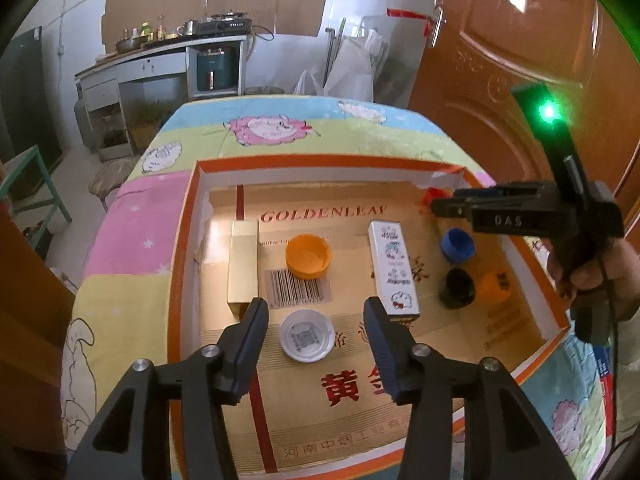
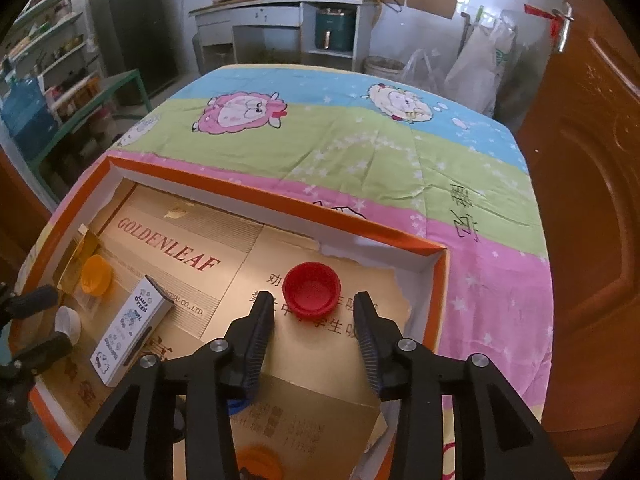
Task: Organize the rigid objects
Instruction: 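Open both tools to drop the red and white caps in the tray, then lift both open tools away from the tray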
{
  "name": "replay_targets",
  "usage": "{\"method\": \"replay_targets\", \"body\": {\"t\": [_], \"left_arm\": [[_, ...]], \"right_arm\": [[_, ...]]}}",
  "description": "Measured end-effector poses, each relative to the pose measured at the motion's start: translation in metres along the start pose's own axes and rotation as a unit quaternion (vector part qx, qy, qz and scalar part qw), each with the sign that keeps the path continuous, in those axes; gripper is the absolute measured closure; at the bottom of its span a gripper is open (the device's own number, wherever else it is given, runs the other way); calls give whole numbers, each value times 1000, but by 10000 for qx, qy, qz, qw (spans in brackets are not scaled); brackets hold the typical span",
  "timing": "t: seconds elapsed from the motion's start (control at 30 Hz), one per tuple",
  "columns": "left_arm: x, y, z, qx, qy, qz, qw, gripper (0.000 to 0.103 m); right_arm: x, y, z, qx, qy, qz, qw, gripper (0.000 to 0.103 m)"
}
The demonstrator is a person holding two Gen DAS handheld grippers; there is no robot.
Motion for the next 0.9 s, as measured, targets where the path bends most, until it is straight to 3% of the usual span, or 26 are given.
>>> {"method": "replay_targets", "body": {"t": [0.4, 0.9], "left_arm": [[-7, 0, 29, -234, 19, 29, 9997, 53], [-15, 16, 84, -469, -66, 24, 9989, 53]], "right_arm": [[5, 6, 38, -294, -95, -152, 9994, 60], [30, 45, 93, -414, -171, -152, 9989, 60]]}}
Point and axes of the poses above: each gripper's, at about its wrist camera, not at the fingertips, and z roughly against the way its jaws point, x to its left, y to its underside, the point moved 5 cm from there along -z, roughly the way its jaws point, and after that the axes turned 2 degrees about x, right-handed, at the moved point
